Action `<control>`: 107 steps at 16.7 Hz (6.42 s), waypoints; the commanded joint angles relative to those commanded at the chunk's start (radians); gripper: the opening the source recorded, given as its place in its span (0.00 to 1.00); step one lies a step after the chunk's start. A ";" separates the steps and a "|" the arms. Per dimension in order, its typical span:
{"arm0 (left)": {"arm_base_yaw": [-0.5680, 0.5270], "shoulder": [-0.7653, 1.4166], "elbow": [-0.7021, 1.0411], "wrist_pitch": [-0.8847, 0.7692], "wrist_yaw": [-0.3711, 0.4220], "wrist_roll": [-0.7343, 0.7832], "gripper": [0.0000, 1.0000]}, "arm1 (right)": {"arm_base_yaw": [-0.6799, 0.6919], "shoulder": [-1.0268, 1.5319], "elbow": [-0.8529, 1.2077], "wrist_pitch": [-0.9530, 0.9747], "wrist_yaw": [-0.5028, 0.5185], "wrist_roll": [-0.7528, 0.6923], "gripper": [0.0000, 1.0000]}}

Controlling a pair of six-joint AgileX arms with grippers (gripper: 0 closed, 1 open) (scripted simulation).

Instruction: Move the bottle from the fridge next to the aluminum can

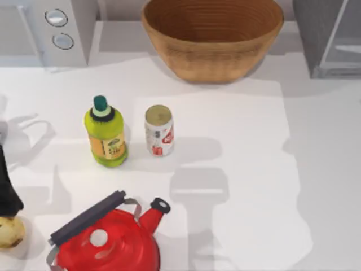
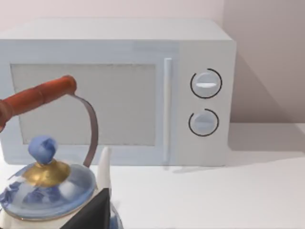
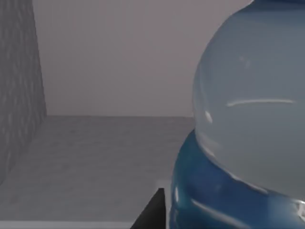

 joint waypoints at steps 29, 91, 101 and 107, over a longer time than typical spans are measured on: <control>0.000 0.000 0.000 0.000 0.000 0.000 1.00 | 1.088 0.263 -0.061 0.346 1.070 0.000 0.00; 0.000 0.000 0.000 0.000 0.000 0.000 1.00 | 0.475 -1.564 -0.660 -0.864 0.393 0.020 1.00; 0.000 0.000 0.000 0.000 0.000 0.000 1.00 | 0.351 -1.866 -0.746 -1.098 0.315 0.009 1.00; 0.000 0.000 0.000 0.000 0.000 0.000 1.00 | 0.351 -1.915 -0.698 -1.163 0.319 0.009 1.00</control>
